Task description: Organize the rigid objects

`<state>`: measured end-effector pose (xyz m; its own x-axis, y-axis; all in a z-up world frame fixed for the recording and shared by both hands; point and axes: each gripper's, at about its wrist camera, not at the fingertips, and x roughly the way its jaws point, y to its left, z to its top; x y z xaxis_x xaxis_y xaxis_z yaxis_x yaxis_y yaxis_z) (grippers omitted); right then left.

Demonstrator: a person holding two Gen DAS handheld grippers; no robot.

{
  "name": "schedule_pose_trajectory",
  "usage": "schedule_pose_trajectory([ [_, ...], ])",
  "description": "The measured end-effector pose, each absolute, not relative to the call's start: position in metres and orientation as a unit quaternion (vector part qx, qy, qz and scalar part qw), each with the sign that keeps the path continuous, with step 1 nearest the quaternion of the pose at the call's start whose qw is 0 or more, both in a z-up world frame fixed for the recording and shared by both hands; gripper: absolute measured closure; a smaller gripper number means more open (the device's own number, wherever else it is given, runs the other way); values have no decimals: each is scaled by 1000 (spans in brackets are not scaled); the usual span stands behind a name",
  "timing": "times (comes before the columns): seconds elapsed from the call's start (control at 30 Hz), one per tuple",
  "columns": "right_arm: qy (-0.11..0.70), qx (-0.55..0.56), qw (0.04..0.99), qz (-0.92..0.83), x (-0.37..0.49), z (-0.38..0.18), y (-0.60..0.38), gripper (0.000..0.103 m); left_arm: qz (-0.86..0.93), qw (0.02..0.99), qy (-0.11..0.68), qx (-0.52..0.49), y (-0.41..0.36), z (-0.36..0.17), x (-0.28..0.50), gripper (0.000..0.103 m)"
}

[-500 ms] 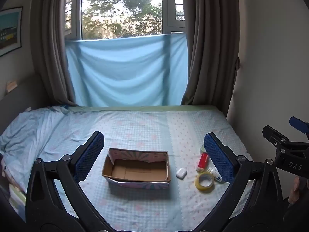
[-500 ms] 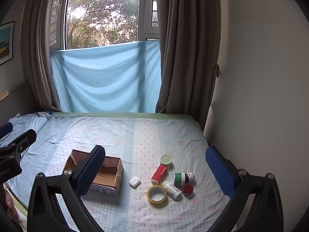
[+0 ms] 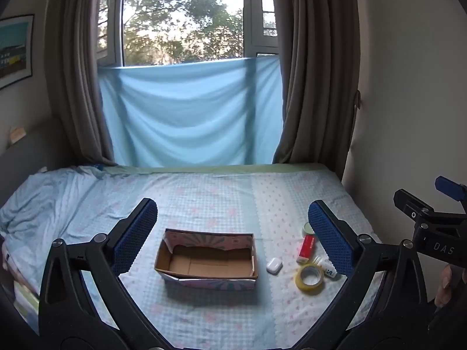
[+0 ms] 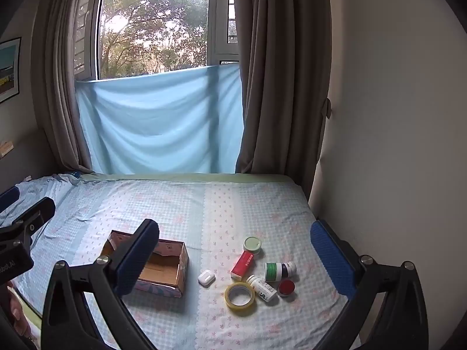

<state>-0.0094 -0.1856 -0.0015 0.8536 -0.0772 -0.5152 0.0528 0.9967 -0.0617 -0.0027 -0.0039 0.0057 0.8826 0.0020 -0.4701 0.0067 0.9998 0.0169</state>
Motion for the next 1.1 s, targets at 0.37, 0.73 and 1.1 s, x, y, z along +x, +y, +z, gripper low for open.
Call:
schedule_pose_trajectory([
  [0.37, 269, -16, 962, -32, -9, -2, -190, 0, -7, 969, 246, 4, 1, 6, -4, 0],
  [0.73, 270, -17, 962, -33, -10, -2, -189, 0, -9, 970, 243, 9, 0, 6, -6, 0],
  [1.1, 273, -12, 961, -40, -14, 1, -191, 0, -17, 971, 240, 5, -3, 8, -9, 0],
])
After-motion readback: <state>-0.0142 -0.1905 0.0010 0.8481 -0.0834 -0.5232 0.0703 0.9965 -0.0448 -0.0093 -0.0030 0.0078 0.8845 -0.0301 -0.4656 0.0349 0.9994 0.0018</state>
